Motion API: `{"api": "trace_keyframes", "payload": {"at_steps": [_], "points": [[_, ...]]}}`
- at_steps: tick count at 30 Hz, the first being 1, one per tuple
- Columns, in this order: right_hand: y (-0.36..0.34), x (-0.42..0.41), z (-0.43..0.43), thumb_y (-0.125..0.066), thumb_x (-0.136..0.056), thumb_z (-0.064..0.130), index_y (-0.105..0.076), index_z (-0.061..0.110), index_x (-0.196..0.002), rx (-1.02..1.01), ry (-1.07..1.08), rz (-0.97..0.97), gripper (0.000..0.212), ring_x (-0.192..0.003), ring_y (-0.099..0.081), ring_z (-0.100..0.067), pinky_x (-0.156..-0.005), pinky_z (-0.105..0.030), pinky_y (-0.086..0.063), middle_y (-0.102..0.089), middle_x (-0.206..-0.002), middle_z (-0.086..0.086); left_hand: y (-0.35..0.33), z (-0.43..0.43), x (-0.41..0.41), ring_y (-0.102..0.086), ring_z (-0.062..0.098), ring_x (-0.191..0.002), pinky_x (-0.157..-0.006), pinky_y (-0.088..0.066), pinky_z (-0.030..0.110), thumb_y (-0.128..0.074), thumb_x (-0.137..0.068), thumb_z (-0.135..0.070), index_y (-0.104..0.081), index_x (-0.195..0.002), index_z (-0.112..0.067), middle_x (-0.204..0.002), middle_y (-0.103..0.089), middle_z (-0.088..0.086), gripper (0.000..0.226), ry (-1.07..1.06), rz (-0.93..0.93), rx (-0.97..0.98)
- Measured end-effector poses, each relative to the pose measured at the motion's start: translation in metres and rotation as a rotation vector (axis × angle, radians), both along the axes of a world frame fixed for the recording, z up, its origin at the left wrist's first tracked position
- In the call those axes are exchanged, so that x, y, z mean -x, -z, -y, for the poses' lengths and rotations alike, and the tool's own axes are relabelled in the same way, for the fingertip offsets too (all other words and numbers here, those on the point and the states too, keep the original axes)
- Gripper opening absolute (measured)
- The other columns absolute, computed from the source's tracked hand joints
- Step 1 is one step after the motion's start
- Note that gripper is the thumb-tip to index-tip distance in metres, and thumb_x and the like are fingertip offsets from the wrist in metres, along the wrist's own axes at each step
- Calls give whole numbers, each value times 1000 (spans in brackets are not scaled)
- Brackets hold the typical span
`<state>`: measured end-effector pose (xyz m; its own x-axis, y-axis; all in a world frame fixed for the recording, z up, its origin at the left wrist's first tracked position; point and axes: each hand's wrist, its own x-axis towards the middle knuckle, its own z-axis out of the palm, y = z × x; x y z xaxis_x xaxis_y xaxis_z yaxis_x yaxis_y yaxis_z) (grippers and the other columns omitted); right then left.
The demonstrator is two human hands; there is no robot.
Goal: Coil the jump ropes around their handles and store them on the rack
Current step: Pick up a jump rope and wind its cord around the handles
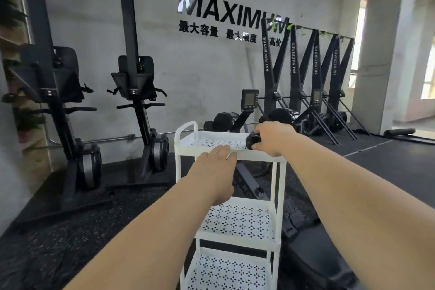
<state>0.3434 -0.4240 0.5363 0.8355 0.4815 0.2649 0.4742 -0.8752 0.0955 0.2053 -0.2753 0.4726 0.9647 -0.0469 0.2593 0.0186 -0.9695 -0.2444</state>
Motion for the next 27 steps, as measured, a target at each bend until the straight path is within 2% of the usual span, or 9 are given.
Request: {"api": "trace_keyframes", "payload": {"at_steps": [3,5,10,15,17,20,23,25,27], "points": [[-8,-15,-1,-75,-90,40,-68,16,-110,44,61,-82,32,-89,-64,-24,-97,-50,-57,-68,-94,1,1,-4,-1,-11,28,-163,-127,-29,50,-62,-99,-34,-15,-169,-15,-178,-5,8,87,9,7,7],[-11,-21,-3,-76,-87,35,-61,19,-96,92,97,-70,24,-79,-57,-20,-98,-51,-57,-63,-87,2,5,-6,-2,-4,26,-164,-128,-27,51,-61,-99,-34,-11,-170,-15,-179,1,7,88,18,-8,14],[-13,-5,-13,-70,-92,20,-47,20,-78,119,125,-57,27,-86,-58,-25,-102,-54,-53,-61,-88,0,12,-11,-1,4,26,-165,-130,-24,48,-60,-99,-31,-8,-170,-17,-178,12,9,89,52,-9,26],[-17,9,-22,-69,-94,28,-56,18,-81,45,62,-70,21,-79,-58,-25,-92,-50,-51,-62,-88,-1,11,-22,9,4,27,-165,-133,-15,45,-61,-101,-34,-9,-170,-17,-178,12,11,88,84,4,58],[-17,21,-29,-67,-95,35,-63,17,-94,8,38,-50,19,-90,-61,-27,-90,-49,-46,-65,-97,0,8,-28,18,-1,28,-165,-132,-17,45,-61,-102,-37,-11,-170,-17,-178,8,12,87,70,6,82],[-10,45,-46,-65,-96,47,-67,24,-123,-21,-7,29,35,-108,-62,-32,-88,-46,-42,-68,-117,-1,6,-41,39,-18,31,-161,-128,-28,46,-62,-100,-36,-22,-167,-16,-176,-11,11,80,50,28,134],[6,81,-70,-63,-98,51,-63,24,-135,-21,-91,107,46,-124,-59,-34,-100,-49,-46,-66,-133,-5,15,-57,69,-40,31,-148,-118,-43,47,-63,-99,-34,-35,-161,-16,-166,-32,6,70,14,52,200],[26,106,-87,-60,-99,55,-64,26,-135,-26,-164,138,47,-123,-60,-33,-100,-48,-47,-66,-133,-5,30,-70,92,-39,30,-151,-120,-42,47,-63,-100,-35,-32,-163,-18,-169,-30,4,72,-39,38,238],[54,132,-104,-60,-98,57,-67,27,-128,-36,-252,125,43,-114,-63,-31,-95,-45,-49,-70,-124,-4,51,-83,119,-37,29,-153,-122,-40,48,-62,-101,-36,-31,-164,-19,-171,-28,4,72,-94,17,279]]}}
